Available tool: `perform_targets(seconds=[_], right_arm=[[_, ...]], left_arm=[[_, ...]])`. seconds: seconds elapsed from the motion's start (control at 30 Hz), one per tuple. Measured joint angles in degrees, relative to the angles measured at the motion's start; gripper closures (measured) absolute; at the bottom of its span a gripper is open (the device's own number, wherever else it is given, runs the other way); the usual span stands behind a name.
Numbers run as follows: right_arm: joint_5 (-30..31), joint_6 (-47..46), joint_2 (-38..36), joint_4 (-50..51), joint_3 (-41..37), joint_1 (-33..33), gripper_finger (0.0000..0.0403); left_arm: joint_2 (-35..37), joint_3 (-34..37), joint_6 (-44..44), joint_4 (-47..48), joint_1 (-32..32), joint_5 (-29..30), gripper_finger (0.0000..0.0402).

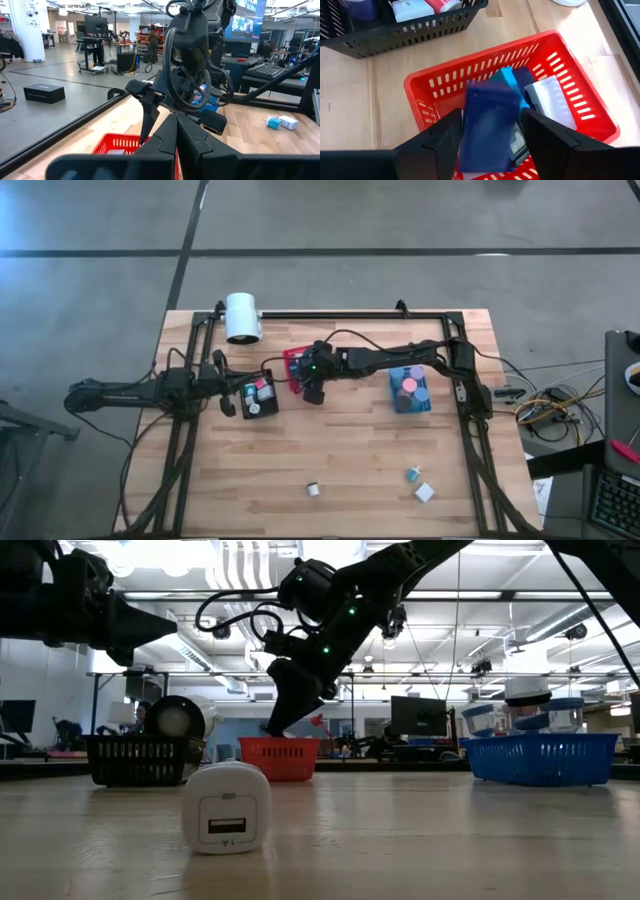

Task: Pick & Place Office items
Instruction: Put the purple digital clock into the red bin, then put the white black charger adapter into the black bin

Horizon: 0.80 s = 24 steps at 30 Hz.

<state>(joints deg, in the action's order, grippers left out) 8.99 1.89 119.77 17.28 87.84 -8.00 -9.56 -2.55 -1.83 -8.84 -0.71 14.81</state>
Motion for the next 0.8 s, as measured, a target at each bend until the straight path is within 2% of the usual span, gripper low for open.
perform_targets(seconds=[0.23, 0.37, 0.6, 0.8], right_arm=[[0.0, -0.2, -0.3, 0.4, 0.0, 0.0, 0.0188], [-0.2, 0.1, -3.9, 0.8, 0.0, 0.2, 0.0193], [-6.2, 1.5, -18.2, -1.6, -0.7, 3.6, 0.0227], [-8.1, 3.7, -32.7, -4.3, -5.3, 7.6, 0.0305]], left_arm=[[0.0, 0.0, 0.1, 0.0, 0.0, 0.0, 0.0392], [0.0, 0.0, 0.1, 0.0, 0.0, 0.0, 0.0392], [-0.1, 0.0, 0.1, 1.3, 0.0, 0.2, 0.0392], [-0.1, 0.0, -0.4, 1.5, 0.0, 0.2, 0.0392]])
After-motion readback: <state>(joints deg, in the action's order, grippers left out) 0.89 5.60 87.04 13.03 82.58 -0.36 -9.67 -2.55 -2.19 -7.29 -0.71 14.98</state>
